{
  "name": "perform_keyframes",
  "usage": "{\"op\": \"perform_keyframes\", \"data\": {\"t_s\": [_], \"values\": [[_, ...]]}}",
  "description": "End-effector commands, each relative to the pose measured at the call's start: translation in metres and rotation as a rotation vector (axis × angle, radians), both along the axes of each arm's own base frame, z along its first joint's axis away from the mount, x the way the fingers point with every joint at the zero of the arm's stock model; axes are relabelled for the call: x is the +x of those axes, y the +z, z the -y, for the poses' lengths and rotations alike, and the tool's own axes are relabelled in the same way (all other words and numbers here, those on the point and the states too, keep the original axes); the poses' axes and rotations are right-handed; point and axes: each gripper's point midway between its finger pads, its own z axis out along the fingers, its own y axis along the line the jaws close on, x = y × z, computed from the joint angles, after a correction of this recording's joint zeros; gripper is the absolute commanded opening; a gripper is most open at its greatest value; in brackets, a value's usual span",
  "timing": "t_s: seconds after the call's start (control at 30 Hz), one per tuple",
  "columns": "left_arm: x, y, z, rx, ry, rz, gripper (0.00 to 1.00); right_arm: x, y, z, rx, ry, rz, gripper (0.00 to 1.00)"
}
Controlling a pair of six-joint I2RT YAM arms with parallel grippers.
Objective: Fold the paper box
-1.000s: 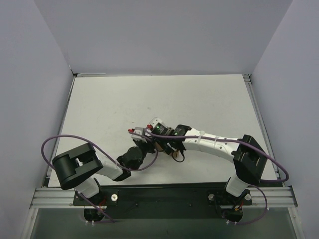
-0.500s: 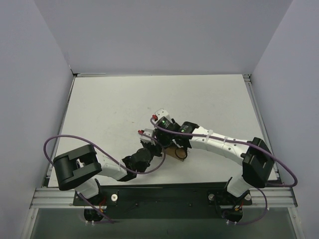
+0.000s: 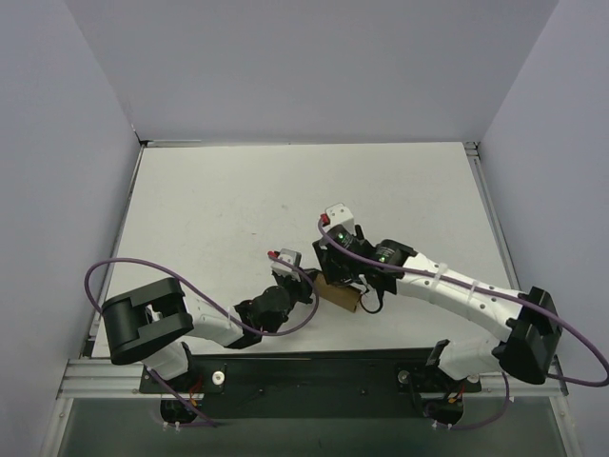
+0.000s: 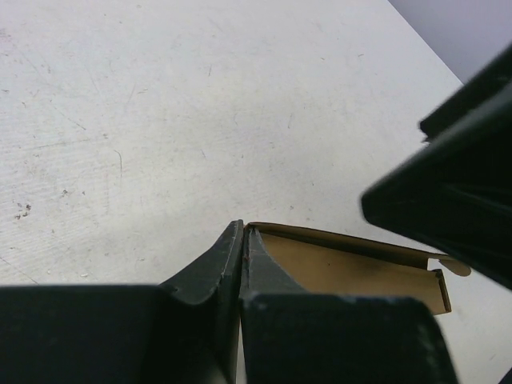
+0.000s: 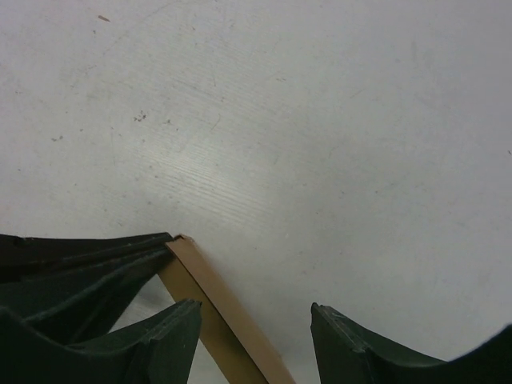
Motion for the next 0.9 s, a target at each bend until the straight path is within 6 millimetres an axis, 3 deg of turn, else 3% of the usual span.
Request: {"op": "perform_keyframes", "data": {"t_s": [0.0, 0.13, 0.47, 0.87], "values": [[-0.036, -0.1, -0.042, 0.401, -0.081, -0.178, 0.0, -0.018, 0.007, 0.047, -0.004, -0.117, -0.006, 0.58], [-0.036, -0.1, -0.041, 0.406, -0.079, -0.178, 0.0, -0.038, 0.006, 0.059, 0.06, -0.13, -0.05, 0.56], [-0.036, -0.101, -0.041, 0.413, -0.076, -0.179, 0.0, -0.075, -0.032, 0.069, 0.077, -0.158, -0.214, 0.39], [-0.037, -0.1, -0.04, 0.416, -0.08, -0.175, 0.0, -0.065, -0.051, 0.079, -0.03, -0.186, -0.192, 0.27]]}}
